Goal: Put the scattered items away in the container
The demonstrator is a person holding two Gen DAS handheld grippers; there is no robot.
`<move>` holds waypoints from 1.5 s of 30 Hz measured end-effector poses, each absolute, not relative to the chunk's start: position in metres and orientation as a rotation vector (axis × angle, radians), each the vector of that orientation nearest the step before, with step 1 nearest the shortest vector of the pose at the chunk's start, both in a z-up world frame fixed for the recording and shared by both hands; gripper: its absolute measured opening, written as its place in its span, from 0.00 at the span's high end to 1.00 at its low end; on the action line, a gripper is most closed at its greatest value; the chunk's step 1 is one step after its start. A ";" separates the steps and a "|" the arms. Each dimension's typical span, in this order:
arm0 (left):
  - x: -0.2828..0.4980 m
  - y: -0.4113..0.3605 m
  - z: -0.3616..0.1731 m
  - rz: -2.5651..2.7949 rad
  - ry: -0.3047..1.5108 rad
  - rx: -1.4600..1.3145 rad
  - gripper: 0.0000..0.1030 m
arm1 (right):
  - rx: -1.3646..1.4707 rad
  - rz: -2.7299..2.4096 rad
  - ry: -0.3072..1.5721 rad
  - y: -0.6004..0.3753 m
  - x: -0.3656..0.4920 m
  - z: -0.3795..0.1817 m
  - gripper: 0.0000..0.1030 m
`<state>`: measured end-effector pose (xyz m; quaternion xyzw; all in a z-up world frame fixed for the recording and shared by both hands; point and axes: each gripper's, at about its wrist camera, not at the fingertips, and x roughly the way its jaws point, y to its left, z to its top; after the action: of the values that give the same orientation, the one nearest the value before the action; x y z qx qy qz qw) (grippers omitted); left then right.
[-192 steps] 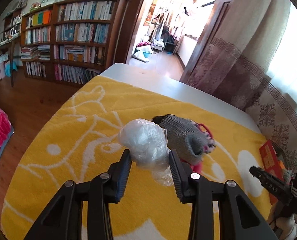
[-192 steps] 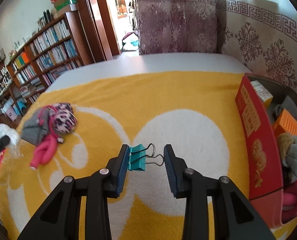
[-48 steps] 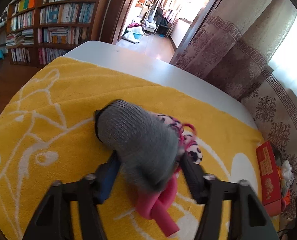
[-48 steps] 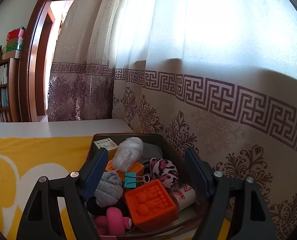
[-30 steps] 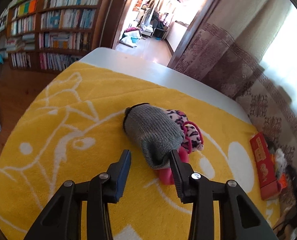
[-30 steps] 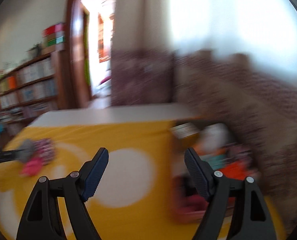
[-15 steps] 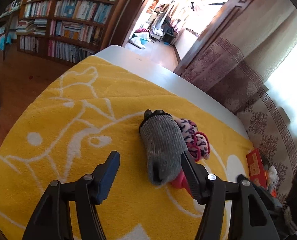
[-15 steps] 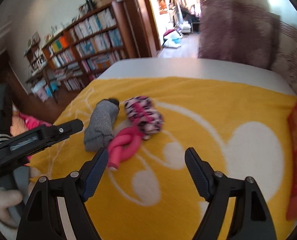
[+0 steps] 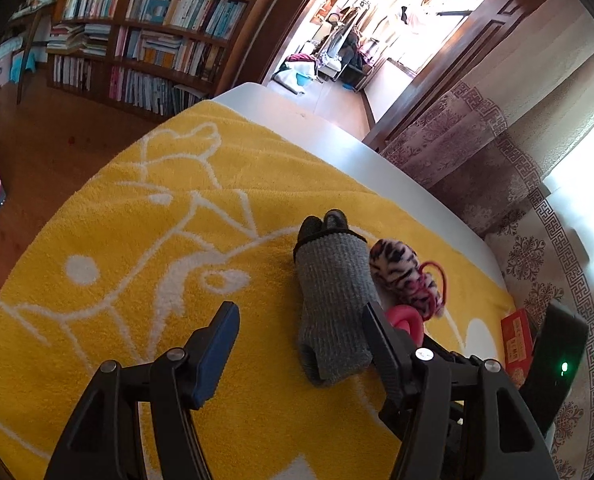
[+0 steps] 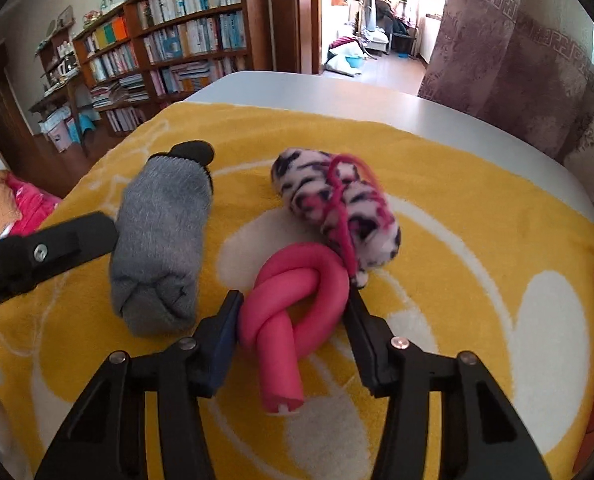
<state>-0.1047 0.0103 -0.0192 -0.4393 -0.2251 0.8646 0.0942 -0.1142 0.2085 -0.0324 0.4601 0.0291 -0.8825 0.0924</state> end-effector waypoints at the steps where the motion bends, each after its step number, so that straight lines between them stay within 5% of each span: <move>1: -0.104 0.010 -0.020 2.566 -0.671 -1.302 0.32 | 1.362 -2.621 0.085 0.212 -0.111 -0.032 0.47; 28: -0.148 0.065 -0.039 2.585 -0.436 -1.391 0.32 | 1.262 -2.727 -0.114 0.292 -0.027 -0.009 0.47; 33: -0.143 0.066 -0.033 2.564 -0.441 -1.368 0.49 | 1.259 -2.743 -0.157 0.302 -0.027 -0.008 0.47; 45: -0.110 0.085 0.006 2.530 -0.422 -1.233 0.54 | 1.119 -2.875 -0.255 0.337 0.000 0.023 0.47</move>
<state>-0.1095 0.0847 0.0063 -0.4287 -0.1468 0.8792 0.1474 -0.0005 0.3367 0.0234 0.3613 -0.0824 -0.9285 0.0233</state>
